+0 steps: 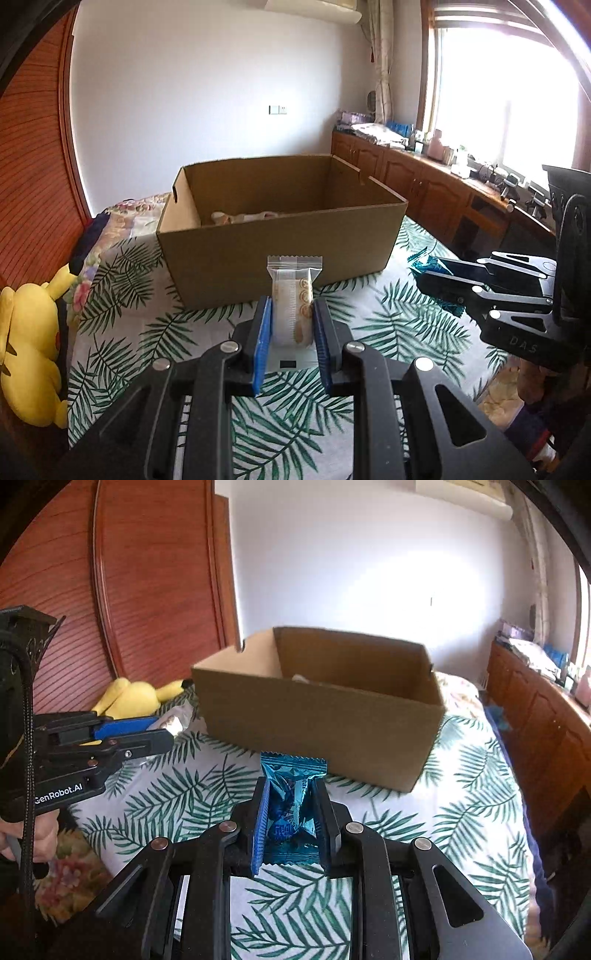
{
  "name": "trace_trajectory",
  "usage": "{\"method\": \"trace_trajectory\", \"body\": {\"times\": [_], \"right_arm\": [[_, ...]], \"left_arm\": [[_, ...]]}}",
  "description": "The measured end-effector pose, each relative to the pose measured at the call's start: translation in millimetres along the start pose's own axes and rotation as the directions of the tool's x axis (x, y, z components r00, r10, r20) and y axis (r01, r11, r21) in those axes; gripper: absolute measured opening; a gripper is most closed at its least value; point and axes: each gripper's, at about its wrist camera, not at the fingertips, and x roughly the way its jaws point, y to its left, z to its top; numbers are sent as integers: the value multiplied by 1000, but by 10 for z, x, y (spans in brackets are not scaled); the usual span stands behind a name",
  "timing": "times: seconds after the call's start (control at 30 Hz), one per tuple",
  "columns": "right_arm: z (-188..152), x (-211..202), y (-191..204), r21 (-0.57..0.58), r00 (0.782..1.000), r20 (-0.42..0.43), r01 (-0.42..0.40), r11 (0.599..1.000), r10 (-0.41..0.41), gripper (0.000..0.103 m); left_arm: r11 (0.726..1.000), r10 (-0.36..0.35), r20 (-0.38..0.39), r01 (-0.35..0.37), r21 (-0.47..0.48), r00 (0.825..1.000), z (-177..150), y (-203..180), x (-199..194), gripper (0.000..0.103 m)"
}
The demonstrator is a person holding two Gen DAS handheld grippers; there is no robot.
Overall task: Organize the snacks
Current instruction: 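Lift both snacks and carry them over the cardboard box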
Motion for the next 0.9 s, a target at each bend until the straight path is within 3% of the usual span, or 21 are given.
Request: {"method": "trace_trajectory", "body": {"times": [0.47, 0.9], "right_arm": [[196, -462, -164, 30, 994, 107, 24, 999, -28, 21], [350, -498, -248, 29, 990, 134, 36, 999, -39, 21]], "left_arm": [[1000, 7, 74, -5, -27, 997, 217, 39, -176, 20], [1000, 14, 114, -12, -24, 993, 445, 88, -148, 20]]}}
